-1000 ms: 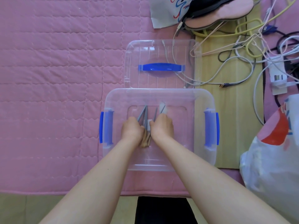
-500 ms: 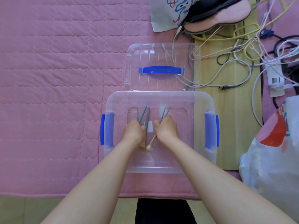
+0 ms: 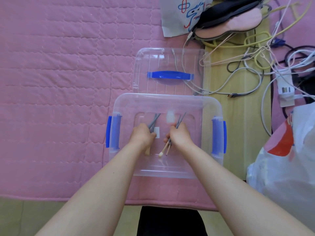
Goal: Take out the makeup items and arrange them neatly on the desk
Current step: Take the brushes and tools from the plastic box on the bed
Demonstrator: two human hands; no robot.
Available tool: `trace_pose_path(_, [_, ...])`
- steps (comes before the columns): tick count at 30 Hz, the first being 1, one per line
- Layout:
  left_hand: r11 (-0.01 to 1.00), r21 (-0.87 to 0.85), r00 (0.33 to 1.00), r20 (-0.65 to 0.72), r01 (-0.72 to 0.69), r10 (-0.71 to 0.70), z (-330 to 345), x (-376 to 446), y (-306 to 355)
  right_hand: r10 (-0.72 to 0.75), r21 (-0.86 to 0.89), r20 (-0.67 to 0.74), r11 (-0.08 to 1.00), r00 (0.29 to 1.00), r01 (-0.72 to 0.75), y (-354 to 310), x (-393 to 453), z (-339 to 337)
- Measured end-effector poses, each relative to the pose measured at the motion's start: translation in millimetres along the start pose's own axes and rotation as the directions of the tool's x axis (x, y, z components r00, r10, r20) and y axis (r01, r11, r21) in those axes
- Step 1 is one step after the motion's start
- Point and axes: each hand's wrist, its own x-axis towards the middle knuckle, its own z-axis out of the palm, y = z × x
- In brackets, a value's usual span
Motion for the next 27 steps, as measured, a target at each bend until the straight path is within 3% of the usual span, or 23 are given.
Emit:
trace_pose_path(8, [0.950, -0.288, 0.992, 0.006, -0.117, 0.124, -25.7, -54.0, 20.5, -0.081, 0.119, 0.051, 0.990, 0.995, 0.075, -14.9, -42.7, -16.4])
trace_pose_path(16, [0.814, -0.559, 0.987, -0.062, -0.157, 0.147, -56.4, -148.1, 39.7, -0.156, 0.142, 0.117, 0.980, 0.981, 0.138, -52.4, -128.4, -59.5])
trace_pose_path(21, [0.716, -0.684, 0.990, -0.081, -0.138, 0.113, -76.9, -225.8, 34.3, -0.263, 0.025, 0.197, 0.964, 0.944, 0.263, -68.7, -203.5, -88.4])
trace_pose_path(27, [0.550, -0.831, 0.995, -0.034, -0.083, 0.099, -90.2, -324.8, 13.0, -0.294, -0.161, 0.331, 0.919, 0.897, 0.361, -72.3, -303.8, -109.0])
